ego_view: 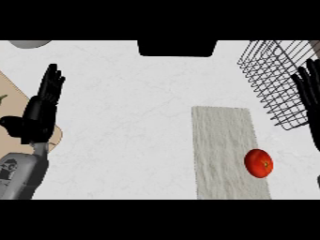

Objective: Pick the tomato from the placemat and place it in the basket

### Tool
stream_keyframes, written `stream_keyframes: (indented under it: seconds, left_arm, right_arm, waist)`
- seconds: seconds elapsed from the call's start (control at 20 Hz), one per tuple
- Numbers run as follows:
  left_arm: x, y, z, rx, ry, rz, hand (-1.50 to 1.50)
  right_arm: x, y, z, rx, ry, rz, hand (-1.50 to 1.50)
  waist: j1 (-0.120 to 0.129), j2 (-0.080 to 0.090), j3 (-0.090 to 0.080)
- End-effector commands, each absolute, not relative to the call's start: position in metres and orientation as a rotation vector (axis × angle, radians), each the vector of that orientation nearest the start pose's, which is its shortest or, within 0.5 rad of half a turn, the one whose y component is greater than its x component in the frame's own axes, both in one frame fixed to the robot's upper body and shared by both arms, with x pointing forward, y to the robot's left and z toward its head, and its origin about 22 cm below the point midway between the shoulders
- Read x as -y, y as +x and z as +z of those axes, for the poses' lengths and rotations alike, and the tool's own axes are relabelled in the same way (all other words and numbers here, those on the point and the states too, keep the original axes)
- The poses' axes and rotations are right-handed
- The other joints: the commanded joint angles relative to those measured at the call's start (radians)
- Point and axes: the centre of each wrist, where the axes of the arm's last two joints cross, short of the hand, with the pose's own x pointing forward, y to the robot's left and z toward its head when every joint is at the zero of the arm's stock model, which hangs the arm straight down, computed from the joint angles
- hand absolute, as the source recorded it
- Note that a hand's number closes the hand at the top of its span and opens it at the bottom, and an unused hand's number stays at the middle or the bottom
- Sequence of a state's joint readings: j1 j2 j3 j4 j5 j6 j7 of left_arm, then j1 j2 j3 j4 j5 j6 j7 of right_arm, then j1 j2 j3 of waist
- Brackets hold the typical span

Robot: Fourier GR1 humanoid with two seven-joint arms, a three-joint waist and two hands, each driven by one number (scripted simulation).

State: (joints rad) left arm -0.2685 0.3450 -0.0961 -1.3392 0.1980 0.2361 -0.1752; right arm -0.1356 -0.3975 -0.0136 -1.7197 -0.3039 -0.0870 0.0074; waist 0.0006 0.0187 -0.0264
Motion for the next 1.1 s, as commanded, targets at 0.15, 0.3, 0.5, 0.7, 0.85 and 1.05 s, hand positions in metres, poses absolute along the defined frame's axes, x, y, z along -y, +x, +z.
stream_keyframes:
  seconds: [0.15, 0.3, 0.5, 0.7, 0.85, 1.05]
  left_arm:
    - [-0.283, 0.302, 0.017, 1.591, 0.252, -0.145, 0.00]
    - [-0.283, 0.290, -0.005, 1.480, 0.239, -0.171, 0.00]
    - [-0.289, 0.288, -0.005, 1.391, 0.266, -0.176, 0.00]
    - [-0.294, 0.288, 0.005, 1.354, 0.283, -0.168, 0.00]
    - [-0.288, 0.297, 0.019, 1.352, 0.274, -0.184, 0.00]
    - [-0.284, 0.291, 0.010, 1.359, 0.260, -0.184, 0.00]
  right_arm:
    - [0.263, 0.280, 0.094, 2.074, 0.608, 0.061, 1.50]
    - [0.238, 0.278, 0.141, 2.433, 0.915, 0.142, 1.50]
    - [0.242, 0.255, 0.108, 2.519, 1.274, -0.013, -1.50]
    - [0.319, 0.210, 0.056, 2.579, 0.995, -0.041, -1.50]
    - [0.374, 0.206, 0.074, 2.550, 0.515, 0.183, -1.50]
    - [0.427, 0.197, 0.120, 2.517, 0.184, 0.504, -1.50]
  waist:
    - [0.038, 0.002, 0.045]
    - [0.026, -0.020, 0.057]
    - [-0.024, -0.020, 0.045]
    - [-0.034, -0.021, 0.033]
    - [-0.037, -0.020, 0.033]
    - [-0.025, -0.018, 0.032]
